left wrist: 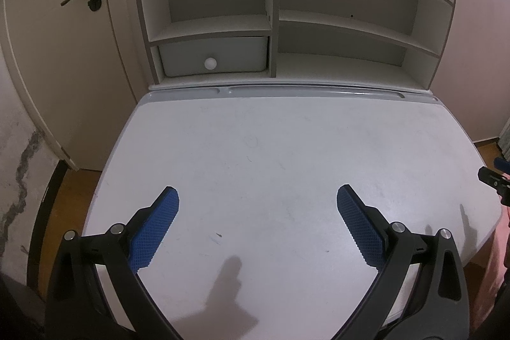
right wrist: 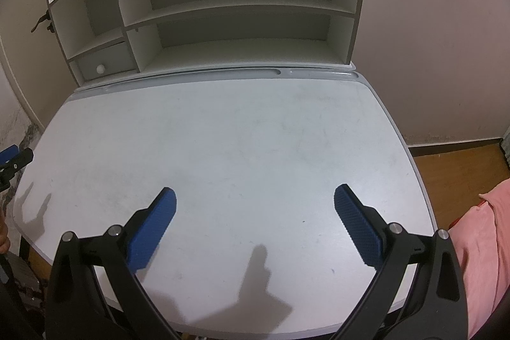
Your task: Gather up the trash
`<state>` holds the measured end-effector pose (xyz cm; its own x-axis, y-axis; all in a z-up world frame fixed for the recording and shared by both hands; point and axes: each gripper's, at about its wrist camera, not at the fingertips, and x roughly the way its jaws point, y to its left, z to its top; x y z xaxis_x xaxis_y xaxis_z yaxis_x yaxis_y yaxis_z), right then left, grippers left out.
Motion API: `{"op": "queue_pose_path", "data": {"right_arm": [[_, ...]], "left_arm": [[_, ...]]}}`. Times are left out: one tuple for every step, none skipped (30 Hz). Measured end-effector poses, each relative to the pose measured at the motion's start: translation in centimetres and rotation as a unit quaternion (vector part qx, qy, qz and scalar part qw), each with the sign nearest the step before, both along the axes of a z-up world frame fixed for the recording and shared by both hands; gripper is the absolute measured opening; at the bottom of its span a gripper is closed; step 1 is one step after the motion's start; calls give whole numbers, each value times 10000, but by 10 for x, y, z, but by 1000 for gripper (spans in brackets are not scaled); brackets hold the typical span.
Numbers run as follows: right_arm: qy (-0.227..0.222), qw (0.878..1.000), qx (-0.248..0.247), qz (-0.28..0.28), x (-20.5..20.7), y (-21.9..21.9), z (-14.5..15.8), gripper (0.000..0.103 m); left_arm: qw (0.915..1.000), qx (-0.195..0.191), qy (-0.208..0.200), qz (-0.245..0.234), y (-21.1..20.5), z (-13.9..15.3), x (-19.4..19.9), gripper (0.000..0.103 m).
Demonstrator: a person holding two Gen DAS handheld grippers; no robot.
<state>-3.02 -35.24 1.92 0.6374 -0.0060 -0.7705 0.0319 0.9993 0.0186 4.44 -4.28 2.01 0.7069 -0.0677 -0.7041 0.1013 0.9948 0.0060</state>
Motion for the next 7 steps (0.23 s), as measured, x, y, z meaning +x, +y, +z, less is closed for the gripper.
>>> {"op": "queue_pose_path", "data": {"right_arm": [[12, 10000, -1, -7, 0, -1, -1, 96], [23, 10000, -1, -16, 1, -1, -1, 96], [29, 10000, 4, -18, 1, -1, -1, 96], [32, 10000, 7, -19, 1, -1, -2, 96], [32, 10000, 4, -17, 2, -1, -2, 96], [35, 10000, 2, -11, 2, -1, -2, 96], [45, 10000, -4, -7, 2, 0, -2, 96]], "left_arm": [[10000, 5, 34, 13, 0, 0, 1, 96], [10000, -7, 86, 36, 0, -1, 3, 96], [9999, -39, 115, 48, 1, -2, 3, 96], [9999, -56, 136, 57, 2, -3, 4, 96], [9998, -62, 144, 74, 2, -4, 4, 96], [9998, -78, 145, 91, 3, -4, 4, 96], [9998, -87, 146, 108, 3, -4, 5, 96]]}}
